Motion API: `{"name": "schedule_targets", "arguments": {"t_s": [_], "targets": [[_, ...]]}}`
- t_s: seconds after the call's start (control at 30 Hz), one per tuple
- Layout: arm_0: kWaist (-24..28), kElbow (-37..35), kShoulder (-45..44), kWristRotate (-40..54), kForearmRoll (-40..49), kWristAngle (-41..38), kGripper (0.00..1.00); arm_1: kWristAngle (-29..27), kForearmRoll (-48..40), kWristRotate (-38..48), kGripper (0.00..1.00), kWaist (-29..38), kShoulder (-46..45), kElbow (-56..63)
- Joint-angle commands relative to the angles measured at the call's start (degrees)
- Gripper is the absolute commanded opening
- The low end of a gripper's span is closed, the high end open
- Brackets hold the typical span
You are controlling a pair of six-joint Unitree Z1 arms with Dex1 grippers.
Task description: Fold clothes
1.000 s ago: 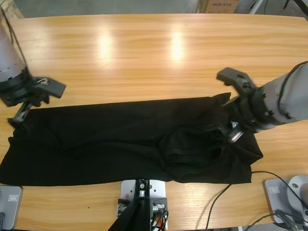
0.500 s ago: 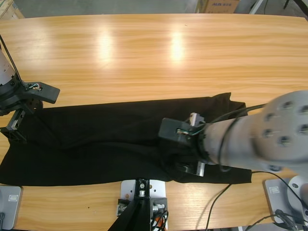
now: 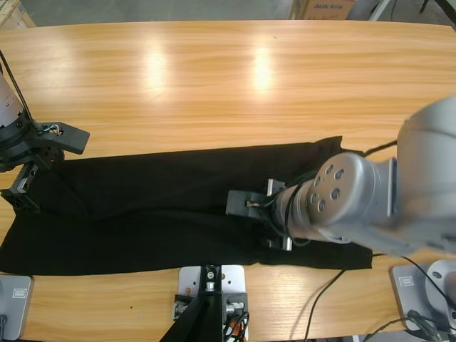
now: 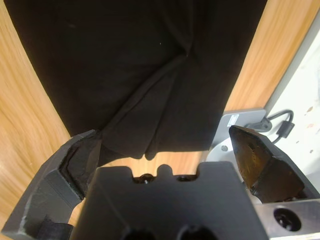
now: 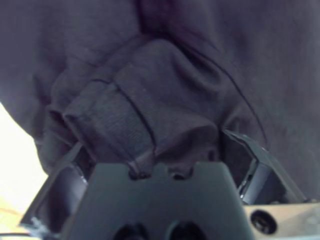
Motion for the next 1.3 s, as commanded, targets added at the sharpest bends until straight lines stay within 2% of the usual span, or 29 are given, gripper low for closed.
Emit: {"name": "schedule_targets", "arguments": {"t_s": [0.03, 0.2, 0.4, 0.53, 0.77, 0.93, 1.13, 1.3], "targets": [[-0.5, 1.0, 0.5, -0.8, -0.8, 0.1, 1.0, -1.9, 6.9, -0.8, 0.867, -7.9, 5.5, -3.9], [-0.5, 0.8, 1.1, -2.1, -0.9, 0.2, 1.0, -3.1, 10.9, -1.8, 0.867, -12.2, 6.8, -5.7], [-0.1, -0.4, 2.9, -2.3, -0.9, 0.1, 1.0, -6.3, 10.8, -3.2, 0.872, -14.1, 1.7, -5.8], [1.0, -0.1, 3.0, -12.5, -0.9, -3.6, 1.0, -7.2, 10.6, -3.4, 0.872, -14.3, -5.1, -7.2], [0.6, 0.4, 7.4, -15.2, -2.2, -6.0, 1.0, -7.9, 11.4, -3.1, 0.885, -14.3, -11.3, -8.5], [5.3, 1.0, 12.1, -16.7, -2.4, -5.5, 1.0, -7.6, 12.0, -2.8, 0.885, -14.3, -12.4, -7.5], [14.7, 3.5, 11.8, -19.2, -2.5, -5.4, 1.0, -7.5, 12.0, -2.8, 0.885, -14.3, -11.9, -7.1], [15.4, 6.3, 12.0, -19.3, -4.4, -7.5, 1.0, -7.5, 11.9, -2.8, 0.885, -14.3, -11.0, -7.1]]}}
